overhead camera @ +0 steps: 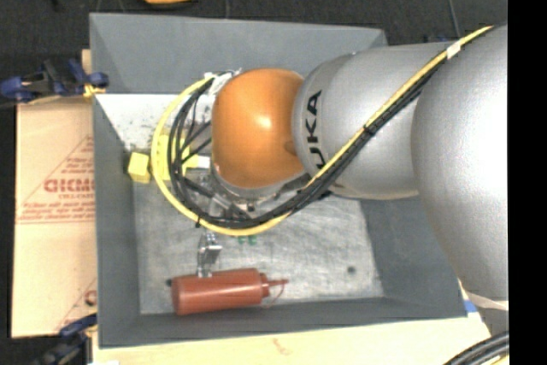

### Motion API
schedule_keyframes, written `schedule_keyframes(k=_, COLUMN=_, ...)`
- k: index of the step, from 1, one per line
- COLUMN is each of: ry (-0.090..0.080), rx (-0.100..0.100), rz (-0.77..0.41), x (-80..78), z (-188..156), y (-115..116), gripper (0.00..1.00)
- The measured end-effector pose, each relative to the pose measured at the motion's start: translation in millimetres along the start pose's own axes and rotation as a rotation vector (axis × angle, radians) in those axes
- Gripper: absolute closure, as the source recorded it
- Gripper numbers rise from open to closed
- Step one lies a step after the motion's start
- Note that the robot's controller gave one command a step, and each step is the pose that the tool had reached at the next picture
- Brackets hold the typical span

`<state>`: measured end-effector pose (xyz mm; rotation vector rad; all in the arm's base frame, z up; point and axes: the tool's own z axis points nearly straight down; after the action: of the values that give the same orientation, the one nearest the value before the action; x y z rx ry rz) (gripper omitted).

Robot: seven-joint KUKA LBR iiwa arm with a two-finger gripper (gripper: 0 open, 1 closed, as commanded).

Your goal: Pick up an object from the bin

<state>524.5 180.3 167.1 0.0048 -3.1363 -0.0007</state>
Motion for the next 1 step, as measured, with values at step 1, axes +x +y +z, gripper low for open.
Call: schedule_keyframes(k=1, ry=-0.007, rx=-0.001, rz=0.003, x=-2.0, z=-3.9, y=-0.6, gripper=0.0)
